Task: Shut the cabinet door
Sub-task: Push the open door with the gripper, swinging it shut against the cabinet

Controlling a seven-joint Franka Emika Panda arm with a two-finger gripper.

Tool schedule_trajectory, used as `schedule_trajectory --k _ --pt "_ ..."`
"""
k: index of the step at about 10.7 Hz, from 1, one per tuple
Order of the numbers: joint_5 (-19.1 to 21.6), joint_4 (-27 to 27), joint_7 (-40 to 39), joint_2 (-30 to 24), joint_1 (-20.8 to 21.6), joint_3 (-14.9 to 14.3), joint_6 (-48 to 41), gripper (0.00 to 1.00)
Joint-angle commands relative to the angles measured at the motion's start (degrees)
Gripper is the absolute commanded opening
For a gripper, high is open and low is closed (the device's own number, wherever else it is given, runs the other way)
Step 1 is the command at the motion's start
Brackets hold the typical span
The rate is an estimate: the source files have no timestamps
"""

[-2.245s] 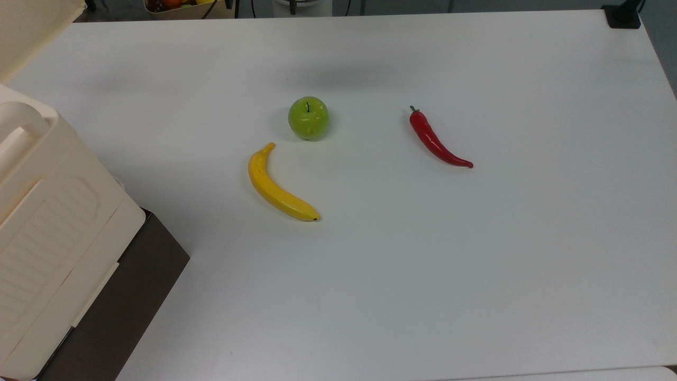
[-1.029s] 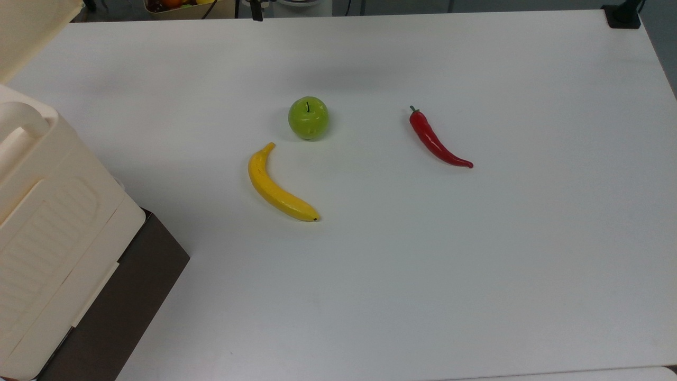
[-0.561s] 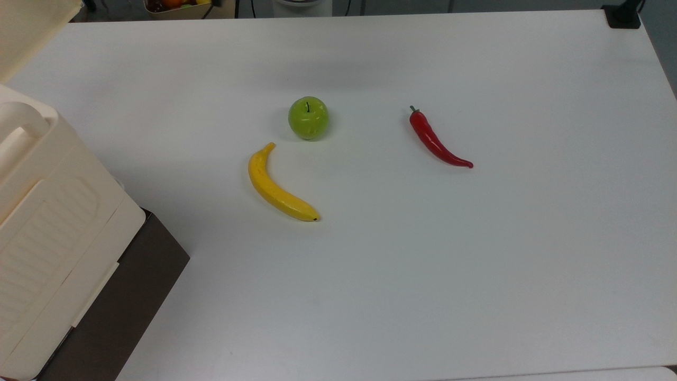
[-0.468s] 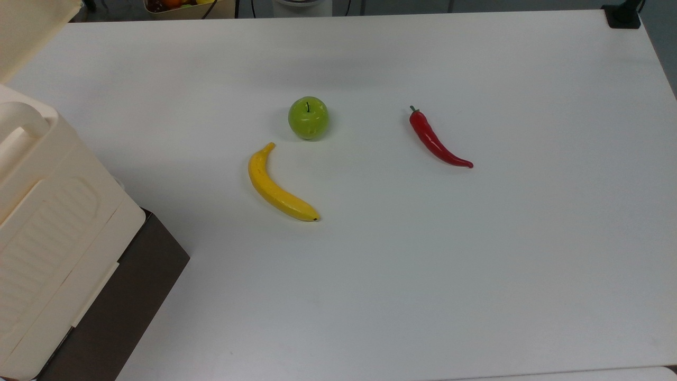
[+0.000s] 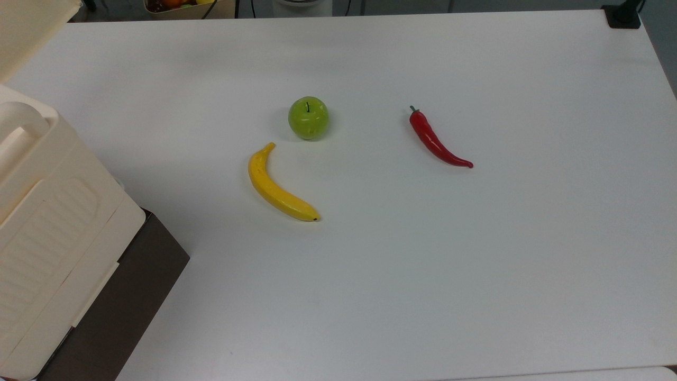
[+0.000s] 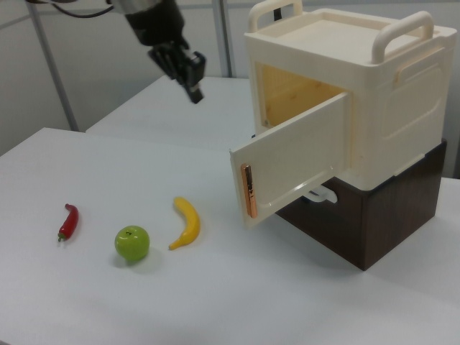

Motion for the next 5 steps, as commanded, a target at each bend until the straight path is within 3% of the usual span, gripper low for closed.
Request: schedule_trajectory --k 1,5 --pt "-0.46 0.68 -1.06 0.39 0.09 -5.52 5.1 0.01" --pt "0.51 0.33 -4.64 1.44 -2.19 -11.33 9.16 0.01"
